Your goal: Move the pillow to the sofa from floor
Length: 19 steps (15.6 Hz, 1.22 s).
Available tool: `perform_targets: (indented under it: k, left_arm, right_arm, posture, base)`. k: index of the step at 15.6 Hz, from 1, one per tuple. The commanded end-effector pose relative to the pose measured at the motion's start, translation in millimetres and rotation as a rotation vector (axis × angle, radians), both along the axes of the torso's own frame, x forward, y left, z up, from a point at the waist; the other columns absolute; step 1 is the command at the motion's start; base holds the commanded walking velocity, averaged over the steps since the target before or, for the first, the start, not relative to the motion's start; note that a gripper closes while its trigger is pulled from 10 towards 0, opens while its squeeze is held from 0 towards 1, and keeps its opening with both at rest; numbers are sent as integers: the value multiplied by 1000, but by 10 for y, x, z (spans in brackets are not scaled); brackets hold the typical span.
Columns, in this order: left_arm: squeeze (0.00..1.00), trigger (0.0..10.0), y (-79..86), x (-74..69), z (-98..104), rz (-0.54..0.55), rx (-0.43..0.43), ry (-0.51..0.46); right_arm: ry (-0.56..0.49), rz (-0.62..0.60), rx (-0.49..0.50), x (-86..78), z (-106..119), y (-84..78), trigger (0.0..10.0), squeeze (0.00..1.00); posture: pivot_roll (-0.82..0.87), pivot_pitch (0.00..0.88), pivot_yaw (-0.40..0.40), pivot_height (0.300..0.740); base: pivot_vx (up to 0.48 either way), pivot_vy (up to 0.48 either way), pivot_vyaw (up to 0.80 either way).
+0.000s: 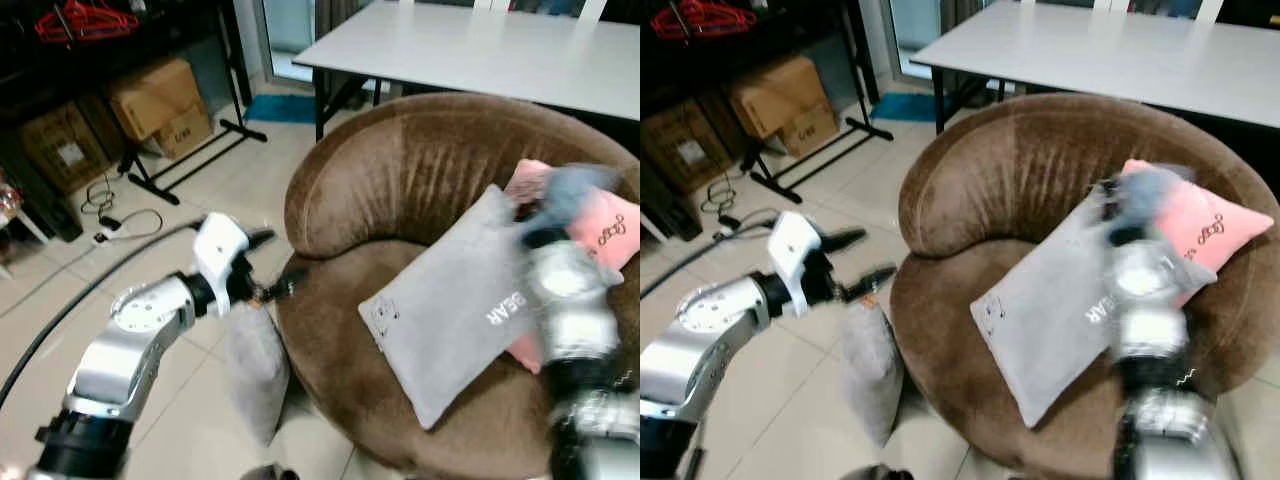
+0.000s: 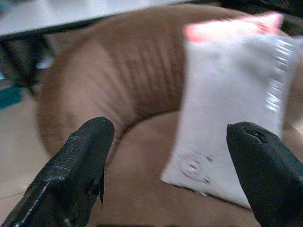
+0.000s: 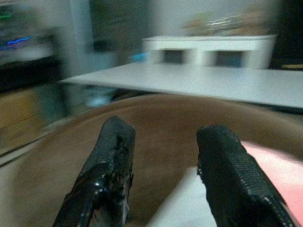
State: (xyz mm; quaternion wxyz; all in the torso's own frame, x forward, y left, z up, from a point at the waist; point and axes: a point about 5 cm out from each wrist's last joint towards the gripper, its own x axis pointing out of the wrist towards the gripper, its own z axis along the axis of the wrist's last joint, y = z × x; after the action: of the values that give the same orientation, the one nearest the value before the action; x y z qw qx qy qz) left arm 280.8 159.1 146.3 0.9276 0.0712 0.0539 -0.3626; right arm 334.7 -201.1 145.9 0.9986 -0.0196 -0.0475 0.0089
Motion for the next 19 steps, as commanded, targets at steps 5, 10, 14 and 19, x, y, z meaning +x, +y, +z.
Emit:
perform_targets:
  k: [5,10,14,19]
  left_arm:
    - [0,10000,191,-179,7,286,-8,-71]
    - [0,10000,205,-183,0,333,17,-93]
    - [0,10000,215,-147,3,346,40,-102]
    - [0,10000,251,-159,-7,356,60,-101]
  right_arm:
    - [139,132,77,-552,-82,398,10000,0]
    - [185,184,138,-870,-184,609,10000,0]
    - [209,56,173,-810,-191,468,10000,0]
    - [247,2,188,-788,-241,439,10000,0]
  posture:
    - [-70,0,62,740]
    - [-75,0,60,740]
    - [-76,0,63,740]
    - [-62,0,56,740]
  base:
    - [0,0,0]
    - [0,131,0]
    - [0,349,0]
    - [0,343,0]
